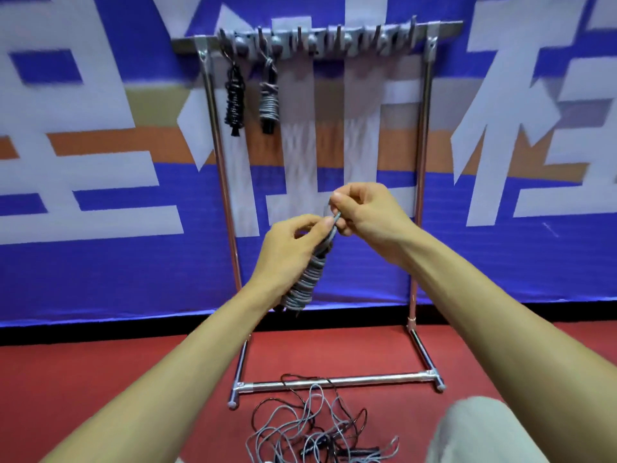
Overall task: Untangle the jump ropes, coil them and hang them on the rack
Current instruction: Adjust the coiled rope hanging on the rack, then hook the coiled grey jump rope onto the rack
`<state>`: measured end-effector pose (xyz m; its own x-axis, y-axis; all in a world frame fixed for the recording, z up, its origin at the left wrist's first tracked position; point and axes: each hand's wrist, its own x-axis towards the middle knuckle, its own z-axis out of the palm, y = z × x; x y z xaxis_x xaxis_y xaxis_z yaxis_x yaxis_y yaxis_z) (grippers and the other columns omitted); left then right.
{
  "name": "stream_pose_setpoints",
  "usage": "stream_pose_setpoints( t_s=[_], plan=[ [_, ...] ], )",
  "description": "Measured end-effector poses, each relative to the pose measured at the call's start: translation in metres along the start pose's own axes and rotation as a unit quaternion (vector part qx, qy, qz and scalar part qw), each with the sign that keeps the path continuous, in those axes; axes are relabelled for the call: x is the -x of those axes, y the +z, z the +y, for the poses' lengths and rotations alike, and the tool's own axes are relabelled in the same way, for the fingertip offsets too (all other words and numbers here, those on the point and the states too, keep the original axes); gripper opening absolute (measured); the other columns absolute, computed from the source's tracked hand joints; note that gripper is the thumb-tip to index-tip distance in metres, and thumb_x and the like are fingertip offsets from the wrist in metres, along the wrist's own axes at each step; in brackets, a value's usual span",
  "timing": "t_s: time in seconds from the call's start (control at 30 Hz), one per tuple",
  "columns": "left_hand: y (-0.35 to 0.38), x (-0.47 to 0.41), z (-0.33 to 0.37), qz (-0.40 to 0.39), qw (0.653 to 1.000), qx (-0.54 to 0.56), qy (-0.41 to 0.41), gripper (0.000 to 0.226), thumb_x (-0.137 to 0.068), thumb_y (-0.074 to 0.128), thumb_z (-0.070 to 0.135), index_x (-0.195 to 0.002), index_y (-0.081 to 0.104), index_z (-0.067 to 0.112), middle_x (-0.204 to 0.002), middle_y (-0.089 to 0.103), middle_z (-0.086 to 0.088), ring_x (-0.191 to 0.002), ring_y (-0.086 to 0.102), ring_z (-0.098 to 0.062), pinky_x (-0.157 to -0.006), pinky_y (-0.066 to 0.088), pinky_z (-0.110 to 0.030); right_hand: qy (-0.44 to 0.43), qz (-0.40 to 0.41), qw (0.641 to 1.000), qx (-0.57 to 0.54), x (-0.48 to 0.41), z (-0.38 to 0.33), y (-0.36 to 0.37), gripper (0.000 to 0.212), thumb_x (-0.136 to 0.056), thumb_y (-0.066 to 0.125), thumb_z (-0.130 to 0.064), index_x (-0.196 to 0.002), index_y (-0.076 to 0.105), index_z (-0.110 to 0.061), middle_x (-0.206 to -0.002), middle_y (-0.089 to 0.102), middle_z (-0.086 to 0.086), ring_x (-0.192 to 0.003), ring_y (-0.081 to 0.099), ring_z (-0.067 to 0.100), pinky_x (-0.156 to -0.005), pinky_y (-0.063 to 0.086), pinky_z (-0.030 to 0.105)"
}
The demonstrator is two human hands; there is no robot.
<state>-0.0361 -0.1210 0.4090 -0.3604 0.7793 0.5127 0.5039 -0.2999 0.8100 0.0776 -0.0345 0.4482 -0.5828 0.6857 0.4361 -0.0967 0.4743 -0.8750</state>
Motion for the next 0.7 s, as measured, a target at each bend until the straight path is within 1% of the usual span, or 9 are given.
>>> stream_pose_setpoints(
  t_s=[0.1,0.2,0.27,0.3,0.43,0.5,0.6,0.67,0.7],
  plan=[
    [-0.008,-0.022,0.03,0.032,0.997,-0.073,0.022,0.026,-0.093,0.064,0.032,-0.068,0.073,0.033,-0.067,0.071,0.006,-0.063,0.057,-0.002,-0.067,0.046,-0.026,-0.028,0.023,0.999,0.021,-0.011,-0.027,-0.01,0.021,-0.095,0.048,-0.003,-0.076,0.056,-0.005,-0.059,0.051,0.008,-0.04,0.047,0.007,-0.044,0.041,0.017],
    [-0.017,-0.044,0.053,0.071,0.986,-0.145,0.05,0.023,-0.094,0.062,0.026,-0.079,0.077,0.015,-0.075,0.074,0.0,-0.072,0.066,-0.014,-0.071,0.052,-0.035,-0.063,0.055,0.992,0.1,-0.026,-0.045,-0.02,0.015,-0.095,0.052,-0.008,-0.083,0.059,-0.002,-0.059,0.056,0.008,-0.045,0.052,0.009,-0.049,0.048,0.023],
    [-0.022,-0.056,0.065,0.089,0.977,-0.181,0.062,0.025,-0.095,0.06,0.023,-0.082,0.077,0.01,-0.078,0.074,-0.004,-0.077,0.067,-0.019,-0.072,0.049,-0.034,-0.073,0.051,0.987,0.133,-0.037,-0.055,-0.026,0.013,-0.094,0.054,-0.01,-0.087,0.061,-0.001,-0.062,0.06,0.007,-0.053,0.057,0.014,-0.057,0.053,0.031],
    [-0.025,-0.062,0.07,0.095,0.974,-0.195,0.07,0.025,-0.095,0.06,0.023,-0.082,0.077,0.01,-0.079,0.075,-0.005,-0.076,0.067,-0.018,-0.072,0.047,-0.031,-0.075,0.037,0.988,0.129,-0.043,-0.059,-0.029,0.012,-0.094,0.055,-0.009,-0.087,0.061,-0.001,-0.064,0.061,0.008,-0.056,0.058,0.015,-0.059,0.054,0.032],
    [-0.041,-0.089,0.08,0.104,0.968,-0.211,0.092,0.025,-0.094,0.062,0.027,-0.085,0.078,0.011,-0.077,0.074,-0.002,-0.074,0.065,-0.015,-0.067,0.045,-0.026,-0.068,-0.036,0.996,0.048,-0.07,-0.079,-0.035,0.011,-0.092,0.056,0.001,-0.094,0.062,0.011,-0.074,0.06,0.017,-0.061,0.058,0.016,-0.058,0.053,0.019],
    [-0.05,-0.108,0.083,0.104,0.971,-0.197,0.092,0.023,-0.093,0.064,0.028,-0.086,0.079,0.013,-0.074,0.072,0.002,-0.068,0.063,-0.009,-0.06,0.042,-0.017,-0.062,-0.049,0.997,0.007,-0.088,-0.086,-0.035,0.012,-0.091,0.056,0.005,-0.097,0.062,0.012,-0.076,0.058,0.016,-0.063,0.057,0.015,-0.062,0.053,0.02],
    [-0.058,-0.142,0.087,0.114,0.971,-0.187,0.098,0.021,-0.092,0.065,0.03,-0.086,0.079,0.014,-0.071,0.07,0.008,-0.066,0.06,-0.001,-0.059,0.039,-0.011,-0.074,-0.014,0.997,-0.033,-0.122,-0.092,-0.035,0.008,-0.09,0.057,0.006,-0.095,0.063,0.007,-0.073,0.058,0.011,-0.062,0.058,0.016,-0.061,0.054,0.018],
    [-0.059,-0.167,0.088,0.12,0.97,-0.187,0.1,0.023,-0.093,0.064,0.031,-0.084,0.077,0.014,-0.073,0.071,0.005,-0.067,0.06,-0.005,-0.059,0.038,-0.011,-0.095,0.04,0.994,-0.029,-0.15,-0.091,-0.036,0.007,-0.088,0.061,0.003,-0.093,0.066,0.005,-0.071,0.062,0.009,-0.06,0.061,0.016,-0.06,0.054,0.02],
    [-0.058,-0.18,0.088,0.123,0.971,-0.181,0.096,0.023,-0.094,0.062,0.03,-0.085,0.076,0.014,-0.075,0.072,0.002,-0.07,0.061,-0.009,-0.063,0.041,-0.015,-0.105,0.067,0.992,-0.019,-0.165,-0.091,-0.036,0.006,-0.087,0.063,0.002,-0.09,0.068,0.002,-0.071,0.064,0.009,-0.06,0.062,0.017,-0.06,0.054,0.023]
  ],
)
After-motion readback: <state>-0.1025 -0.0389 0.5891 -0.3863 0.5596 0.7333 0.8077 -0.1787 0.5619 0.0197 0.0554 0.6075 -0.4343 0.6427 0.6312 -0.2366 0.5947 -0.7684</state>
